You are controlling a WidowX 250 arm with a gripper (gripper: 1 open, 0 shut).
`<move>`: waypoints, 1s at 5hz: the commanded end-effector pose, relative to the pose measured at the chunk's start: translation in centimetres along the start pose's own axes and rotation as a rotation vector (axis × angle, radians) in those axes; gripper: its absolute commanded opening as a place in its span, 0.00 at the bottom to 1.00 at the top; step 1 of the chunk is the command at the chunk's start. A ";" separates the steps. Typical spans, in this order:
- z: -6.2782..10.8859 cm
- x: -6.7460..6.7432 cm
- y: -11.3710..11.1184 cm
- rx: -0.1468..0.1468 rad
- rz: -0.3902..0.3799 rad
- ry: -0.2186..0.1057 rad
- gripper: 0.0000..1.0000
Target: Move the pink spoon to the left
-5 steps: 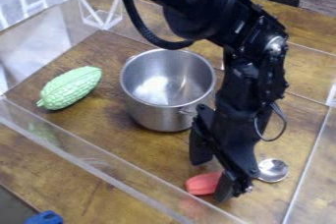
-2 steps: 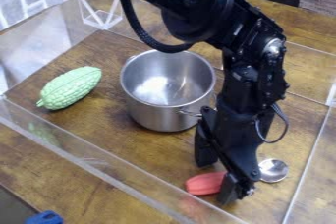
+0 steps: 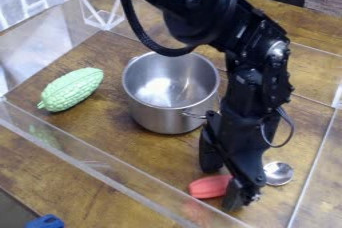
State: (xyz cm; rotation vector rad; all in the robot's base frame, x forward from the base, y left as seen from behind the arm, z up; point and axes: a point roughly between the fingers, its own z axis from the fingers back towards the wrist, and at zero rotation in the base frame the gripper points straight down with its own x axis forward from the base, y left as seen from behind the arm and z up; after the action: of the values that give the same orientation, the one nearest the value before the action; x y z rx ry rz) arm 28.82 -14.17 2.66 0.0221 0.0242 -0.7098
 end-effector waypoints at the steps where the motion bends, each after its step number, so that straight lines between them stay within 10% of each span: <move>1: 1.3 0.2 0.7 0.004 0.014 -0.044 1.00; 5: 1.8 0.3 1.1 -0.013 0.003 -0.062 1.00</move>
State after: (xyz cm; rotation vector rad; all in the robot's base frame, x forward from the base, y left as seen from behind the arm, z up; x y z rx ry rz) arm 28.92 -13.94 2.66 -0.0068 0.0273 -0.7285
